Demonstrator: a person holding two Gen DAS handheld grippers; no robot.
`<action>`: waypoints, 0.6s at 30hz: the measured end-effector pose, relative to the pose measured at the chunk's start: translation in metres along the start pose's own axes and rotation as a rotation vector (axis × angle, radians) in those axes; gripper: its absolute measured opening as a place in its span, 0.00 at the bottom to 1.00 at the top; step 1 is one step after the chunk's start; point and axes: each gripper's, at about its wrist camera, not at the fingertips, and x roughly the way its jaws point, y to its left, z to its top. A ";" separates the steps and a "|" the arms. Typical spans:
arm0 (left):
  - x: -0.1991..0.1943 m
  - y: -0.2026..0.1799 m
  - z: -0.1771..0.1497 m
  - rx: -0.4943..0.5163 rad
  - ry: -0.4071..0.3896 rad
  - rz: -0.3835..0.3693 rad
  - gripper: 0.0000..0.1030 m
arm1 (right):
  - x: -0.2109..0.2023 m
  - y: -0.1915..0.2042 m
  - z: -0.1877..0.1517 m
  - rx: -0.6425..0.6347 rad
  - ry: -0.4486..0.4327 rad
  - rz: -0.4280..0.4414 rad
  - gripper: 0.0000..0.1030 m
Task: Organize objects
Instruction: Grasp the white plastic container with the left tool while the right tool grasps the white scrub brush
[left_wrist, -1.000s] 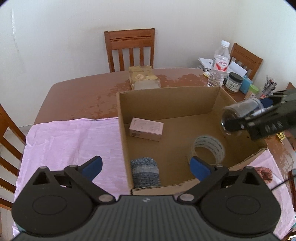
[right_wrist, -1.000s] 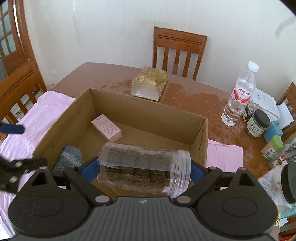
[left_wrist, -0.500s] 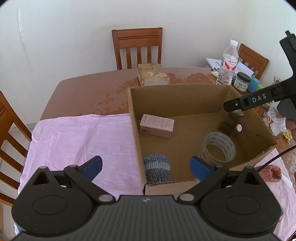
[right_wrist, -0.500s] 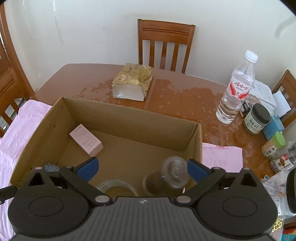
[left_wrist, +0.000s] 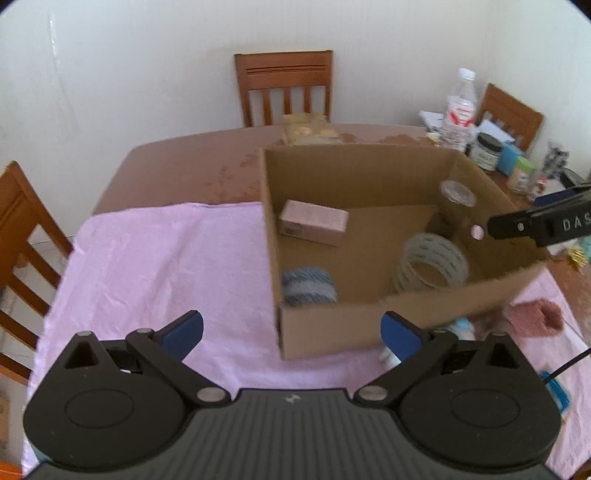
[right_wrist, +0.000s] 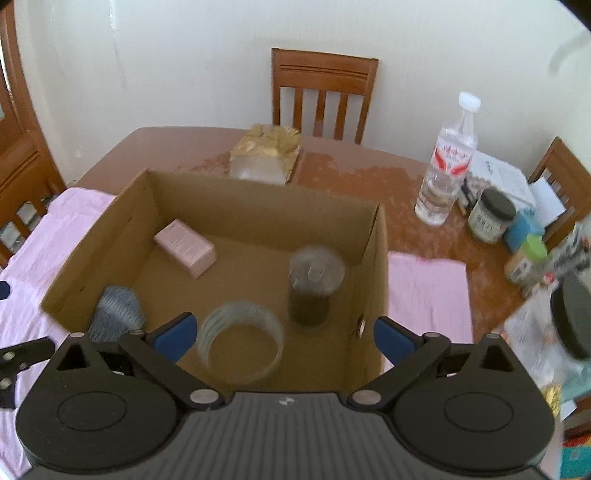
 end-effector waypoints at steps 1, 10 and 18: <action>0.000 -0.001 -0.004 0.001 0.004 0.001 0.99 | -0.004 0.001 -0.007 0.004 -0.009 -0.001 1.00; 0.003 -0.006 -0.034 -0.051 0.034 0.015 0.99 | -0.033 -0.006 -0.064 0.084 -0.038 -0.016 1.00; 0.016 -0.020 -0.053 -0.034 0.083 -0.011 0.99 | -0.039 -0.005 -0.105 0.080 -0.033 -0.053 1.00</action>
